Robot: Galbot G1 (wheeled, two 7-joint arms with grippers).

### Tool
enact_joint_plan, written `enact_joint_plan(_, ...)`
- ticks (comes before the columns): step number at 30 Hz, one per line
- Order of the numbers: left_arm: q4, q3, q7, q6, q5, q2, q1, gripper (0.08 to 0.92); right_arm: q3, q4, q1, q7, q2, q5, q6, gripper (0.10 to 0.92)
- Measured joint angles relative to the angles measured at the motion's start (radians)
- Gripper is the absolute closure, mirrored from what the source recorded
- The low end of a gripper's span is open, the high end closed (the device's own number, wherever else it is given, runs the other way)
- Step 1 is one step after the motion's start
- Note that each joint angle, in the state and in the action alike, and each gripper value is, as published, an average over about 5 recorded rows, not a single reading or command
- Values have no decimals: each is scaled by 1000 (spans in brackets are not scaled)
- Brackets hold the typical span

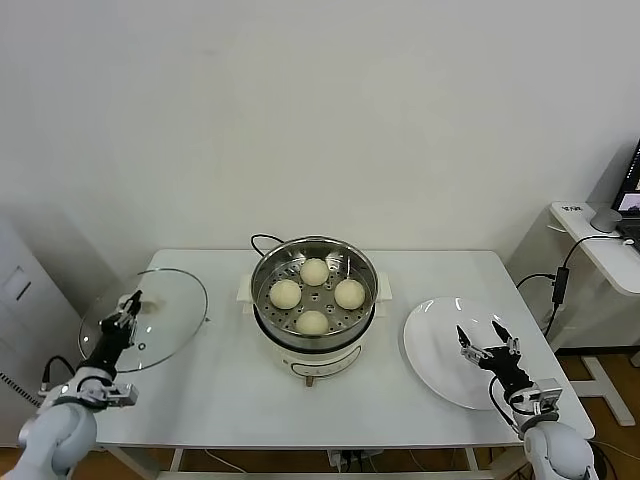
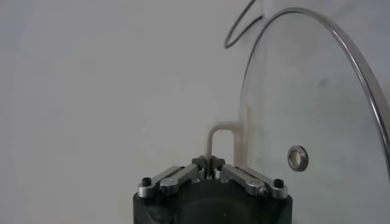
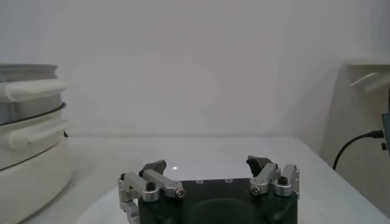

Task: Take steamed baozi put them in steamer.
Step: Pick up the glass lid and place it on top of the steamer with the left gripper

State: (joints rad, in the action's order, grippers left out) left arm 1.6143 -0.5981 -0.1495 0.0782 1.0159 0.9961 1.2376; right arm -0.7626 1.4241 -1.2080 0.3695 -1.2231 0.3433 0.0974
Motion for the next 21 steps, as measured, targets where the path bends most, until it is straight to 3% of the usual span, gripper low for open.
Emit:
enact_joint_plan(11, 218, 98, 123, -189, -35, -57, -25, 895, 7, 12, 5, 0, 15, 6, -5, 203)
enact_joint_plan(21, 340, 293, 226, -416, 27, -45, -132, 895, 13, 30, -4, -5, 22, 6, -10, 203)
